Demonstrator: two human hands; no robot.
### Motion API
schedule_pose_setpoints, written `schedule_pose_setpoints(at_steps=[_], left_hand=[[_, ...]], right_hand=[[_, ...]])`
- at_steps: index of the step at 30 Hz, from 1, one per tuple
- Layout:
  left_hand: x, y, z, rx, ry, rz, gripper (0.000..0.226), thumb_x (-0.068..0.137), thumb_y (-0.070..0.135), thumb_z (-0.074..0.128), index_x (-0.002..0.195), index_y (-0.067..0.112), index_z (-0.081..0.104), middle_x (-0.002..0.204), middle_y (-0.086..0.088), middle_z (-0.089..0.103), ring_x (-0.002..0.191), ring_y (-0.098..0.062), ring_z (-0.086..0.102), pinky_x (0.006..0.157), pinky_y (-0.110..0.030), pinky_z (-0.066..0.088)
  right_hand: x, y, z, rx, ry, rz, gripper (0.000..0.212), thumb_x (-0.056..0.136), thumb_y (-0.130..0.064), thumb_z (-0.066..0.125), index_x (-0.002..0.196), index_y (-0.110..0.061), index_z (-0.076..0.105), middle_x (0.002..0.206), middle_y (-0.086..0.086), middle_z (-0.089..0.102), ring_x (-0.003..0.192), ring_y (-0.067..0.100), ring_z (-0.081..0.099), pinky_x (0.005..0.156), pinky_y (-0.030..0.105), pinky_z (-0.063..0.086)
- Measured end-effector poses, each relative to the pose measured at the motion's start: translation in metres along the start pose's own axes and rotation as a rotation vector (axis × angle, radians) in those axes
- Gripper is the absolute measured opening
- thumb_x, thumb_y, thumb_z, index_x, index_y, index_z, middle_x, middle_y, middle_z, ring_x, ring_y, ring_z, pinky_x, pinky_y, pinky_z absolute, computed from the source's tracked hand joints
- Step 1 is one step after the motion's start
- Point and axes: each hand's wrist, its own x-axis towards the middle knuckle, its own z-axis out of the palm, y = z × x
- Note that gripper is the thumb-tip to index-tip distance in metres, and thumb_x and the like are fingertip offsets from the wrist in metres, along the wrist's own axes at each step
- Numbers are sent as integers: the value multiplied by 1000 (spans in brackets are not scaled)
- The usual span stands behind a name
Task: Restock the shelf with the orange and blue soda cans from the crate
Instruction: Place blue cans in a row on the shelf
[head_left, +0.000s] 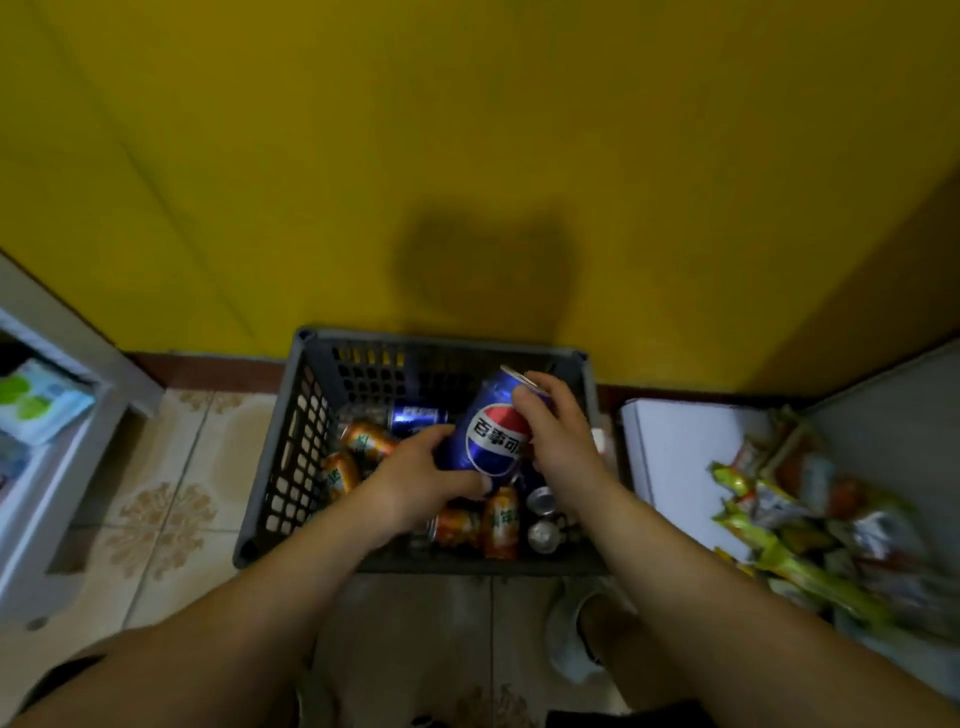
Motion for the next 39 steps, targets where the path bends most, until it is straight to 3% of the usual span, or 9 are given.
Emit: schedule_pose_setpoints(at_steps=[3,5,9,16,20,23,32,37,39], left_hand=[[-35,51,27,-73,-3,68,41,75,14,77,111,11,58,98,-6,70,82,-15,70,80,-35,56],[-58,80,45,-103,-68,107,48,74,24,76,115,7,58,101,-14,71,88,-27,68,82,-44,54],[-101,137,85,-154,-223,228,30,89,9,59,119,10,57,101,-8,70,81,-16,69,68,-26,55],[-174,205,190,-70,-428,492,46,83,-7,62,125,10,52,103,-6,69,75,-9,69,57,-19,52],[-209,225,257,26,-571,574,55,80,1,69,130,12,49,113,-5,67,97,-19,67,81,-35,56],[-236,233,308,124,-699,620,55,81,8,71,130,15,48,116,-4,65,103,-19,65,84,-33,54],[-294,217,455,565,-997,768,80,82,29,72,148,29,25,136,2,49,112,-12,55,96,-31,43],[-297,194,514,1113,-894,1120,69,89,50,55,147,24,30,152,2,34,134,-15,40,107,-31,33],[-297,188,531,1383,-812,1237,68,91,61,41,147,25,30,155,2,29,139,-19,30,115,-42,23]], right_hand=[[-39,-44,-15,68,38,-96,54,86,-27,69,134,-21,46,123,7,61,100,19,65,72,28,54],[-68,-74,-28,96,94,-155,69,73,-31,73,135,-18,46,123,9,63,103,24,66,78,36,56],[-131,-126,-66,83,256,-312,54,84,-20,73,132,-17,48,116,11,65,100,27,67,78,38,57],[-262,-177,-152,-17,560,-498,41,84,-33,71,121,-22,56,113,1,67,98,15,67,83,30,55],[-343,-189,-201,-30,682,-478,44,83,-29,72,123,-24,52,113,6,68,95,20,69,79,38,58],[-400,-188,-233,-7,796,-451,48,83,-29,72,125,-25,49,114,5,66,93,21,69,72,38,58],[-542,-129,-314,103,1204,-467,57,81,-18,75,129,-21,45,106,-1,64,92,17,67,73,31,56],[-601,-87,-344,90,1392,-413,58,78,-18,79,127,-20,48,118,0,61,105,18,61,93,39,51],[-618,-73,-352,94,1449,-404,61,77,-21,79,129,-21,47,121,0,60,109,20,59,97,42,49]])
